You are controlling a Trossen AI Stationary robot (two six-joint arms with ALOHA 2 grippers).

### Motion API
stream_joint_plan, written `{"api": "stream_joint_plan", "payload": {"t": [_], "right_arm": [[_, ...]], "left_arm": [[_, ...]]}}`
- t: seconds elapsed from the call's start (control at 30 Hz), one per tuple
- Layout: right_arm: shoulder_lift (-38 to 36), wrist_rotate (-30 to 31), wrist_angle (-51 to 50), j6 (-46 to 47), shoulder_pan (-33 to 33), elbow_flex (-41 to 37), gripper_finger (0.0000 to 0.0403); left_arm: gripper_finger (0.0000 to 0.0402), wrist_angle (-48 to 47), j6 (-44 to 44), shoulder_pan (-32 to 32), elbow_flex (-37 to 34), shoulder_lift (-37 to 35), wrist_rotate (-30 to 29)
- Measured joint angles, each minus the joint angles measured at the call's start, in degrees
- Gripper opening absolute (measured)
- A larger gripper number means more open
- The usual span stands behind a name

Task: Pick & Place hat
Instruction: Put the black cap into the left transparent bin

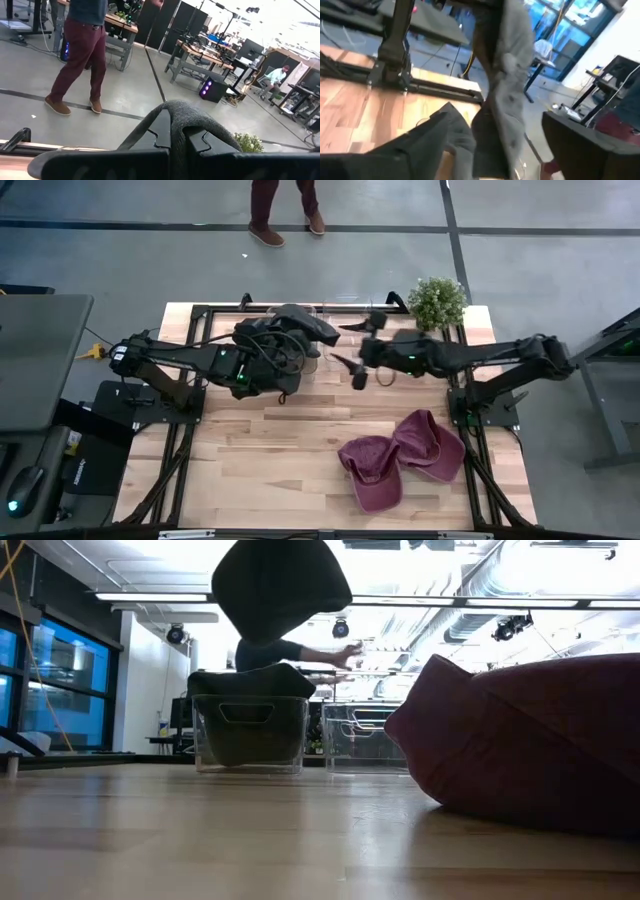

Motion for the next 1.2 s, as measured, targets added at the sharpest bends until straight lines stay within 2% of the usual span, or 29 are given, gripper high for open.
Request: {"api": "stream_joint_plan", "payload": {"t": [0.1,0.2,0.37,0.5,0.6,0.7,0.83,0.97,1.03,1.2], "right_arm": [[4.77,1.13,-2.82,-0.53,-0.08,4.49,0.0355],[8.37,3.76,-4.09,-2.20,-0.65,7.75,0.0361],[10.96,2.64,-3.98,-2.22,-3.97,9.20,0.0349],[11.05,-1.45,-3.95,-0.36,-7.28,8.25,0.0325],[11.04,-2.69,-3.96,0.17,-8.85,8.02,0.0291],[11.00,-3.99,-4.02,0.20,-9.35,7.90,0.0240],[11.00,-4.69,-4.49,0.26,-9.33,7.90,0.0147],[11.00,-4.78,-6.25,-0.29,-9.33,7.88,0.0032],[10.98,-4.57,-6.56,-0.75,-9.33,7.86,0.0013],[10.94,-3.48,-8.44,-1.04,-9.31,7.86,0.0005]], "left_arm": [[0.0000,0.33,0.49,-0.01,0.00,0.00,0.27],[0.0000,0.92,1.52,-0.01,0.00,0.00,0.82],[0.0000,0.90,2.50,-0.01,0.00,0.00,1.55],[0.0000,1.07,2.98,-0.01,0.00,0.00,2.00],[0.0000,1.10,3.41,-0.01,0.00,0.00,2.61],[0.0000,1.12,3.51,-0.01,0.00,0.00,2.60],[0.0000,1.12,3.52,-0.01,0.00,0.00,2.62],[0.0000,1.13,3.55,0.01,0.00,0.00,3.36],[0.0000,1.23,4.34,0.01,0.00,0.00,4.04],[0.0016,3.92,11.42,0.01,0.00,0.00,5.74]]}}
